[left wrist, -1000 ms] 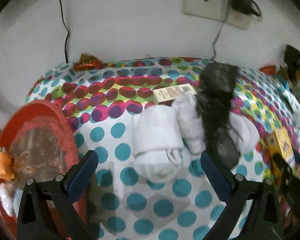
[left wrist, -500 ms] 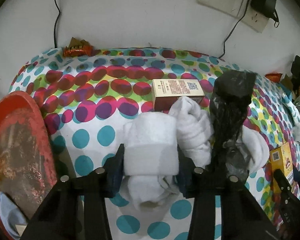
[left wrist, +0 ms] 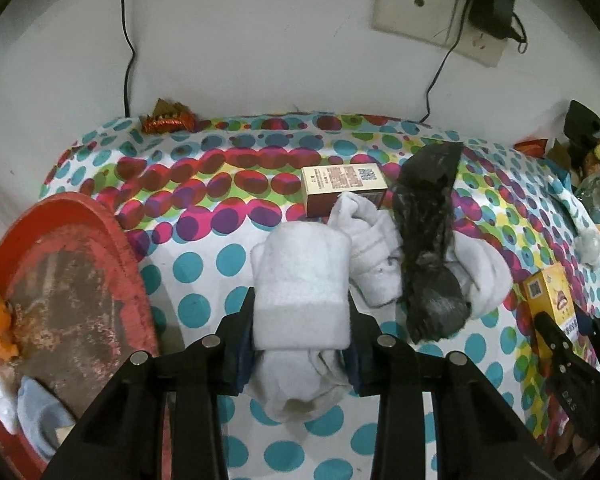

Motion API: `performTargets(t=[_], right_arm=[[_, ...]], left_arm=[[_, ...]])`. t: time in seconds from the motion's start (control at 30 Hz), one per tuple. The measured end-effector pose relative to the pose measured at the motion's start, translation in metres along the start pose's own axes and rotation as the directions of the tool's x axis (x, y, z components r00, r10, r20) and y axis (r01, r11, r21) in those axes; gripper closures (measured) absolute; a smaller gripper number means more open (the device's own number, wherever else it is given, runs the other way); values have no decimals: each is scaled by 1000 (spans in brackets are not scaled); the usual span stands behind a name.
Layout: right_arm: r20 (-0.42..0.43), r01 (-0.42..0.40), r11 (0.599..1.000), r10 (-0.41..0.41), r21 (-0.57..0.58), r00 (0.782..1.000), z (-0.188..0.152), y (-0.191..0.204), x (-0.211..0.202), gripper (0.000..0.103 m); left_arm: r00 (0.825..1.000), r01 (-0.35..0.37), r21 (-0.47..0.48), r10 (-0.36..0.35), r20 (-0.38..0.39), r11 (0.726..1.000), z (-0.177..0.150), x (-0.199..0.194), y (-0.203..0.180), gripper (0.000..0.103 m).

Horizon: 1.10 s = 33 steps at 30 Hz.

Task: Organize objects
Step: 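Carry the white sock with the left gripper into the red tray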

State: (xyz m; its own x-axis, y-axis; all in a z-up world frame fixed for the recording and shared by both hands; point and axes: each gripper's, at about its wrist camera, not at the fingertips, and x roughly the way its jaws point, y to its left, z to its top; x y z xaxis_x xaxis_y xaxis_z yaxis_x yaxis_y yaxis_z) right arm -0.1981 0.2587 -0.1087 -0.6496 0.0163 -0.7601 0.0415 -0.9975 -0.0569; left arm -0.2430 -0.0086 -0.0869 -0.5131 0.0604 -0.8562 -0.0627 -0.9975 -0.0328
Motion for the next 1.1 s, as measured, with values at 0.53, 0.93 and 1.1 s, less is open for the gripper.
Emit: performTargets(t=[0.53, 0.93, 1.1], right_arm=[[3, 17, 1000, -17, -14, 1000, -2, 2, 0, 52], [6, 22, 1000, -22, -14, 1000, -2, 2, 0, 52], [10, 28, 999, -28, -16, 1000, -2, 2, 0, 52]], left_arm=[[999, -37, -7, 37, 32, 999, -13, -51, 13, 69], [994, -86, -53, 89, 61, 995, -18, -86, 52, 69], [990, -124, -88, 130, 60, 988, -21, -94, 81, 69]])
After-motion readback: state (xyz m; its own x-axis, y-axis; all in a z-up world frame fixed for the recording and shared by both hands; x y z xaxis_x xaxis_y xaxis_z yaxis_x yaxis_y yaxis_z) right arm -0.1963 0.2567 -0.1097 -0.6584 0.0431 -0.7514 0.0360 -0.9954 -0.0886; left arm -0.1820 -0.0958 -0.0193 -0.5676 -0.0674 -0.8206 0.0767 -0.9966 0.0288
